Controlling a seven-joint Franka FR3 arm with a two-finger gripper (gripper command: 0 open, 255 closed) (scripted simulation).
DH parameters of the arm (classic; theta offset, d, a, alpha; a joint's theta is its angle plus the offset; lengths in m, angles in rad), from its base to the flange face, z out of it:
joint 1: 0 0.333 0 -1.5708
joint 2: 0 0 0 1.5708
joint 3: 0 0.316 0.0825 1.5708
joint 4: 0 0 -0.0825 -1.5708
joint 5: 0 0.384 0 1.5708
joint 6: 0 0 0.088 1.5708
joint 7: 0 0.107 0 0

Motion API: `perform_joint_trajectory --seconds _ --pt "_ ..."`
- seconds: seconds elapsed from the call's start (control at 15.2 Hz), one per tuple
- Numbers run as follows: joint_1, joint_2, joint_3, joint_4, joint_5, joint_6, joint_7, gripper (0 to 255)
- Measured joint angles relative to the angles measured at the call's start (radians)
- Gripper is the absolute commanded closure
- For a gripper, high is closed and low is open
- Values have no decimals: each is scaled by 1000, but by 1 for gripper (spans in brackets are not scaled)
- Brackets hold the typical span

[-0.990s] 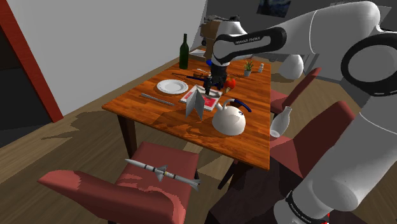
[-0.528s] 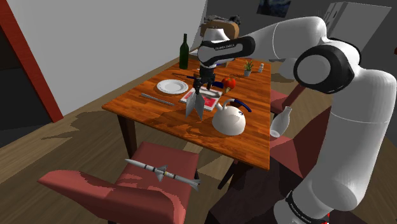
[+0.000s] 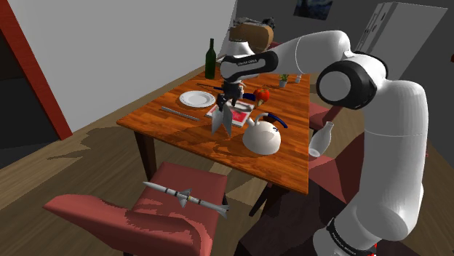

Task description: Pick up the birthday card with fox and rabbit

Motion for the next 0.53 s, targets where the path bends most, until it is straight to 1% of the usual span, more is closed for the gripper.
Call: perform_joint_trajectory --seconds 0.13,0.2,0.53 --pt "0 9 0 -13 1 22 0 0" --pt "-1 11 0 -15 1 26 -1 255" --pt "-3 11 -1 -15 0 31 -2 255"
